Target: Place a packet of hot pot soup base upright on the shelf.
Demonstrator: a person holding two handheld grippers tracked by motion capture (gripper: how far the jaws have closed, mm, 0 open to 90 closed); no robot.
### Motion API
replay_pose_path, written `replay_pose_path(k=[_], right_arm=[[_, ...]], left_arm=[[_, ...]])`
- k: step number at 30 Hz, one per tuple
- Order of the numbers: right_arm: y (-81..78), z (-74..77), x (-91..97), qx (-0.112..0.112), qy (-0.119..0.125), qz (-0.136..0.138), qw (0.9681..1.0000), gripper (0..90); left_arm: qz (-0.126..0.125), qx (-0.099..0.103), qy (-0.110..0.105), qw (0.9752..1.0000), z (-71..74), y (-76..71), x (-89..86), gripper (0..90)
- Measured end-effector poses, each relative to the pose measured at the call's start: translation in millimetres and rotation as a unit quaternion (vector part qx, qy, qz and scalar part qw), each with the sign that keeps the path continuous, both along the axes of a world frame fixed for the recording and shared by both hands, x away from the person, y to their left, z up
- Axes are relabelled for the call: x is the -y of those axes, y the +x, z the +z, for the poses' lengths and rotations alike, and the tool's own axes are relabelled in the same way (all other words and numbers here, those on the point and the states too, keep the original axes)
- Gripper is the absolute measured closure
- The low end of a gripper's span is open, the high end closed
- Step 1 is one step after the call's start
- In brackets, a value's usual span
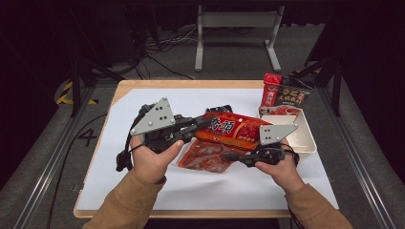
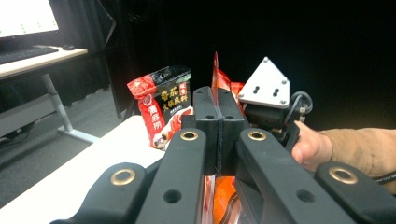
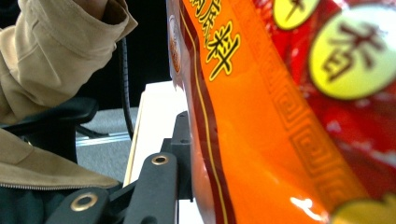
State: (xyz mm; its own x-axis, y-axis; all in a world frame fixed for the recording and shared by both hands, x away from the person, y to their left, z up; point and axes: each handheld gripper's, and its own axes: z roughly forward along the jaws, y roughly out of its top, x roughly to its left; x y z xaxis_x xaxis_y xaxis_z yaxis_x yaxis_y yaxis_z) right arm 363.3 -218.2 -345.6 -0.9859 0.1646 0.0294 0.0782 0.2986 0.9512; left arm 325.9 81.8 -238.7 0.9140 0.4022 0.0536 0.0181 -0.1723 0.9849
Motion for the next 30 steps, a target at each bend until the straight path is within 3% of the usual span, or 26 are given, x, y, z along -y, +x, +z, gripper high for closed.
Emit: replay_pose_path(k=[10,13,22,30], right_arm=[[-3.3,15.5,11.0,0.006,-0.03,-0.011,0.9995,70.2],[-2.7,17.0,14.9,0.008,-0.038,-0.018,0.9991,70.3],[-3.4,32.0,33.8,0.012,-0.044,-0.039,0.9982,70.3],[-3.1,50.3,51.4,0.016,-0.06,-0.072,0.9954,70.3]], left_arm=[[-0.002,-0.012,-0.002,0.9999,-1.6,4.8,-1.7,89.9],[0.007,-0.023,0.018,0.9995,-3.9,6.7,-2.4,88.7],[0.03,-0.033,0.027,0.9987,-13.4,9.9,-8.4,65.7],[0.033,-0.047,0.042,0.9975,-21.3,12.4,-15.6,53.7]])
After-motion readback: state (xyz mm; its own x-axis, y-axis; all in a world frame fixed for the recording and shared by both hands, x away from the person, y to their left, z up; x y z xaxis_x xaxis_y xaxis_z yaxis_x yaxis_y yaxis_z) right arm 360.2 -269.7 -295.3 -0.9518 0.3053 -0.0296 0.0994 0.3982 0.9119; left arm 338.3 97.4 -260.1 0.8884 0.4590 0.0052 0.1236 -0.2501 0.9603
